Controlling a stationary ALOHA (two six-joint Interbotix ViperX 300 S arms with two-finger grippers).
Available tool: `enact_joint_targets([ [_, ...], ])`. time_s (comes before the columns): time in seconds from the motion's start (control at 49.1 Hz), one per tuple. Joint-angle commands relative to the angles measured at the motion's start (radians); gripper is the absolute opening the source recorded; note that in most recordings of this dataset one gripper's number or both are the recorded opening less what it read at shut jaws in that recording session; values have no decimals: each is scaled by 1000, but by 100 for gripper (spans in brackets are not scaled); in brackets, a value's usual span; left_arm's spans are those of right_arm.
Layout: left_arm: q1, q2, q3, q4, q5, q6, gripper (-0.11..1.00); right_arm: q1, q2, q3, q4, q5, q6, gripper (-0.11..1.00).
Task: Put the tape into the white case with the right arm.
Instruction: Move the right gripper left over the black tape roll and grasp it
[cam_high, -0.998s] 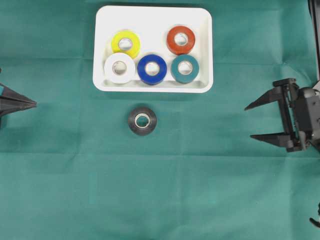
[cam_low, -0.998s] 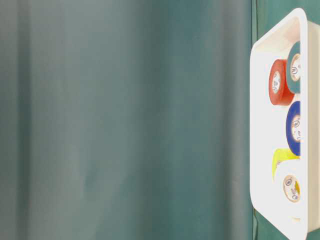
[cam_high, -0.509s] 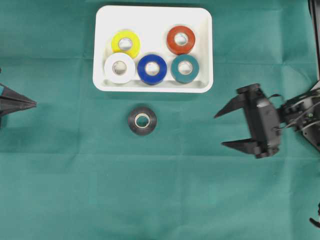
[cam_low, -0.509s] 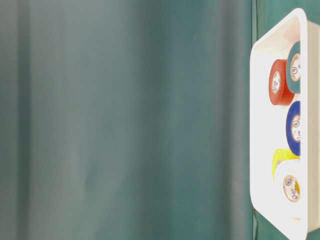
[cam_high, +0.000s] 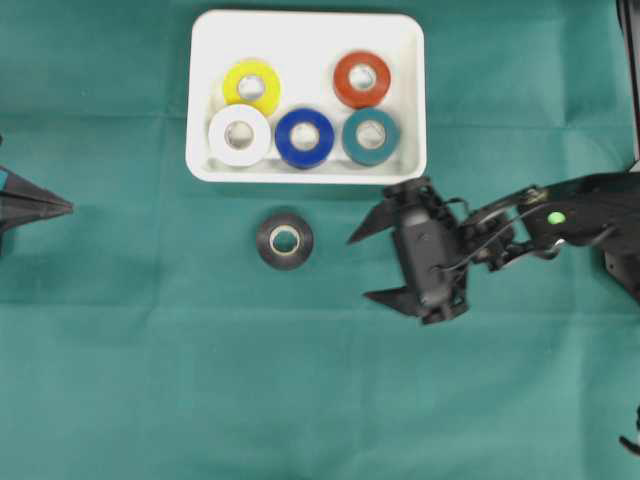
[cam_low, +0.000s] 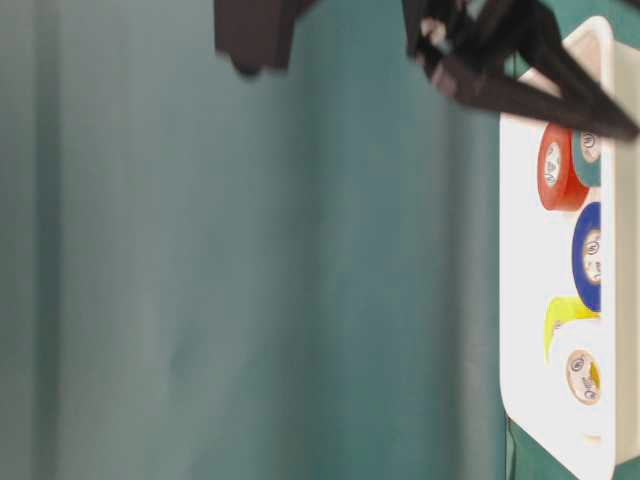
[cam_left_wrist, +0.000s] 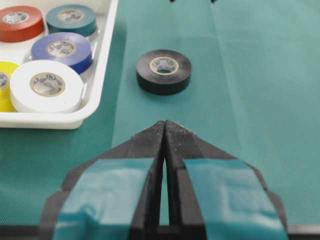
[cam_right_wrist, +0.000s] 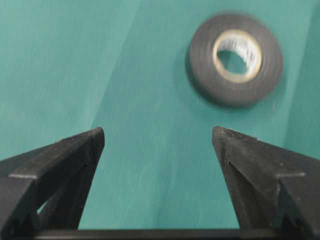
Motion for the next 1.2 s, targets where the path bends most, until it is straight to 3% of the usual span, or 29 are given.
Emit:
enact_joint_targets([
  [0.0,3,9,-11,-2,-5,2,0,3,26,-71,-2,-3,0,61],
  [0.469,3,9,-11,-2,-5,2,0,3,218,-290,-2,0,5,61],
  [0.856,2,9,-11,-2,-5,2,0,3,259,-325,-2,49,8,60],
  [1.182,2,9,-11,-2,-5,2,0,3,296,-347,-2,189,14,61],
])
